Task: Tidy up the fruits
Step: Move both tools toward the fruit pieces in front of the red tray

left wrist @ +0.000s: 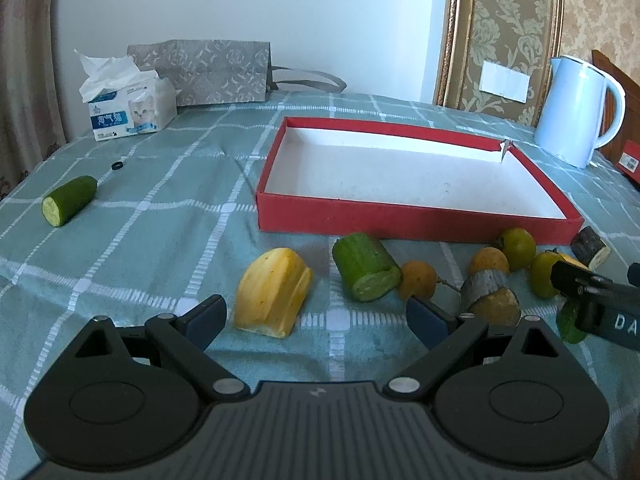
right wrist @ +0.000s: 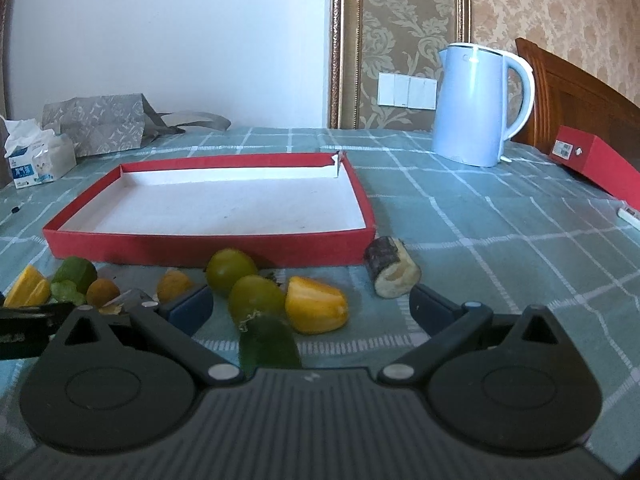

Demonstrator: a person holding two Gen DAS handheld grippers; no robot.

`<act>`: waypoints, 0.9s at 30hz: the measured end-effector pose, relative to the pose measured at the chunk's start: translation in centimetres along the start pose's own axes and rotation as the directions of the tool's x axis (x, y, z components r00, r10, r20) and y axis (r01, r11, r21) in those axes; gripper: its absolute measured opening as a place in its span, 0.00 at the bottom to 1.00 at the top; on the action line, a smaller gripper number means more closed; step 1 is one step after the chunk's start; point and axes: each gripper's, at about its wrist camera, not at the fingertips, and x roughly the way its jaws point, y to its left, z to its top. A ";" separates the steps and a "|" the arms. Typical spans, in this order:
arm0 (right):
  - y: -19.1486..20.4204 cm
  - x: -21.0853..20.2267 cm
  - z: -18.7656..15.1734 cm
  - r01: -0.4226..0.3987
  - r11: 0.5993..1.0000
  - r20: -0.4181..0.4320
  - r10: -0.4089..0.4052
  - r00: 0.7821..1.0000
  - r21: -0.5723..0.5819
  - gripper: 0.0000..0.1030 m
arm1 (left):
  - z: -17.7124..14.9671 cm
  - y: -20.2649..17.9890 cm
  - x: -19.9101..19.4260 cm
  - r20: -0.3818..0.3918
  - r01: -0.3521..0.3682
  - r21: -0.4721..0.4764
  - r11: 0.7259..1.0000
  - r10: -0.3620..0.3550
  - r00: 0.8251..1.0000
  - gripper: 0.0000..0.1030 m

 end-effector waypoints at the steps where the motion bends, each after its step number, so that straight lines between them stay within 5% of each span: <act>1: -0.1 0.0 0.0 0.003 1.000 0.005 -0.003 1.000 0.001 1.00 | -0.1 0.1 -0.2 0.002 0.001 0.003 1.000 -0.001 1.000 0.94; 12: -1.7 0.6 -0.2 -0.014 0.997 -0.014 0.015 1.000 0.080 1.00 | -0.3 2.5 -1.3 0.020 -0.035 -0.002 0.999 0.035 0.999 0.94; 27: -2.5 0.6 -0.4 -0.029 0.989 -0.004 0.030 1.000 0.145 1.00 | 1.2 3.6 1.4 -0.030 0.033 0.053 0.998 -0.031 0.999 0.94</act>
